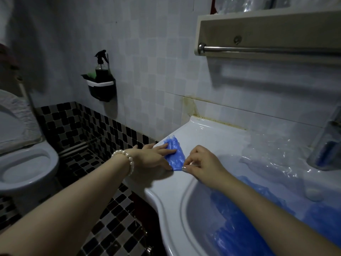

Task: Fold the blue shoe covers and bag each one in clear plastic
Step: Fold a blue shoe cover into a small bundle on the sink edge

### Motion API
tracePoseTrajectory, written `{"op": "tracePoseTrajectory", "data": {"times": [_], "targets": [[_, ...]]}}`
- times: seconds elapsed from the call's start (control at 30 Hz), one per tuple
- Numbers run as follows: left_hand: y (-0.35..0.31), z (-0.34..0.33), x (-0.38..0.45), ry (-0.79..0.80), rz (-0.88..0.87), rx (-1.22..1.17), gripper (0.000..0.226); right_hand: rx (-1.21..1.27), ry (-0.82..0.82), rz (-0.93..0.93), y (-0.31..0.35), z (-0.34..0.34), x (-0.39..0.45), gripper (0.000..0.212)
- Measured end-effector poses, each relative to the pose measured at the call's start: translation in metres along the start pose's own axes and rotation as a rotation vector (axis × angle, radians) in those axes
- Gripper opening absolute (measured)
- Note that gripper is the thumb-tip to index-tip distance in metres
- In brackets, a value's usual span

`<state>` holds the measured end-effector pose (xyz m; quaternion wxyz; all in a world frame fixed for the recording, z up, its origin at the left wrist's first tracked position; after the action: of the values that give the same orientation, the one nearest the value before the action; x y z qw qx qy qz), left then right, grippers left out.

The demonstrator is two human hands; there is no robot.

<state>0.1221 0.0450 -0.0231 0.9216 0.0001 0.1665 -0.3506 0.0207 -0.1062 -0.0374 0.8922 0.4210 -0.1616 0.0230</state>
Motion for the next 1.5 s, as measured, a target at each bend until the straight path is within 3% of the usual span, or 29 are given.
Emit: {"op": "tracePoseTrajectory", "data": {"times": [0.13, 0.23, 0.33, 0.4, 0.47, 0.53, 0.6, 0.73, 0.83, 0.97, 1.07, 1.13, 1.23, 1.37, 1.5], "targets": [[0.002, 0.0, 0.002, -0.028, -0.002, -0.075, 0.051, -0.338, 0.039, -0.183, 0.006, -0.011, 0.013, 0.023], [0.002, -0.002, 0.004, -0.036, 0.007, 0.004, 0.054, -0.564, 0.108, -0.304, 0.012, -0.016, 0.023, 0.023], [0.001, -0.004, 0.004, -0.041, 0.01, 0.037, 0.057, -0.727, 0.12, -0.303, 0.02, -0.023, 0.026, 0.027], [0.001, -0.004, 0.003, -0.045, 0.008, 0.049, 0.057, -0.597, 0.024, -0.285, 0.018, -0.023, 0.024, 0.018], [0.001, -0.003, 0.003, -0.037, 0.006, 0.046, 0.057, -0.291, -0.069, -0.245, 0.011, -0.017, 0.017, 0.012], [0.001, -0.002, 0.003, -0.027, 0.005, 0.044, 0.058, 0.01, -0.065, -0.148, 0.003, -0.01, 0.008, 0.016], [0.001, -0.001, 0.003, -0.024, 0.006, 0.053, 0.058, 0.135, -0.019, -0.085, -0.003, -0.005, 0.003, 0.018], [0.0, -0.001, 0.003, -0.018, -0.001, 0.02, 0.056, 0.001, -0.03, -0.074, -0.004, -0.006, 0.011, 0.005], [0.003, 0.0, 0.002, -0.014, -0.015, -0.02, 0.049, -0.26, -0.006, -0.209, 0.003, -0.013, 0.021, 0.026], [0.003, -0.001, 0.003, -0.014, -0.016, 0.075, 0.049, -0.505, -0.027, -0.359, 0.008, -0.023, 0.032, 0.028], [0.002, -0.001, 0.003, -0.018, -0.016, 0.076, 0.049, -0.438, -0.138, -0.318, 0.007, -0.025, 0.028, 0.015], [0.002, 0.0, 0.002, -0.011, -0.016, 0.06, 0.05, -0.208, -0.255, -0.175, 0.001, -0.023, 0.02, 0.007], [0.002, 0.0, 0.002, -0.004, -0.025, 0.056, 0.05, 0.069, -0.238, 0.023, -0.009, -0.018, 0.009, 0.007], [0.002, -0.001, 0.002, -0.015, -0.03, 0.089, 0.048, 0.011, -0.081, -0.034, -0.012, -0.008, 0.017, 0.011], [0.005, 0.0, 0.003, -0.036, -0.039, -0.02, 0.041, -0.311, -0.016, -0.112, -0.003, -0.011, 0.025, 0.014]]}}
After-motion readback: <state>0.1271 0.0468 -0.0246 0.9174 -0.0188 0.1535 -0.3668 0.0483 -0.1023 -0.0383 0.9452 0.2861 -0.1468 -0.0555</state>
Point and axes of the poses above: each hand's wrist, its own x-axis towards the middle knuckle, its own z-axis out of the back of the hand, y = z × x, the point moved 2 cm from there along x, towards the middle knuckle, and after that the axes turned 10 degrees about x, right-handed, at the moved point
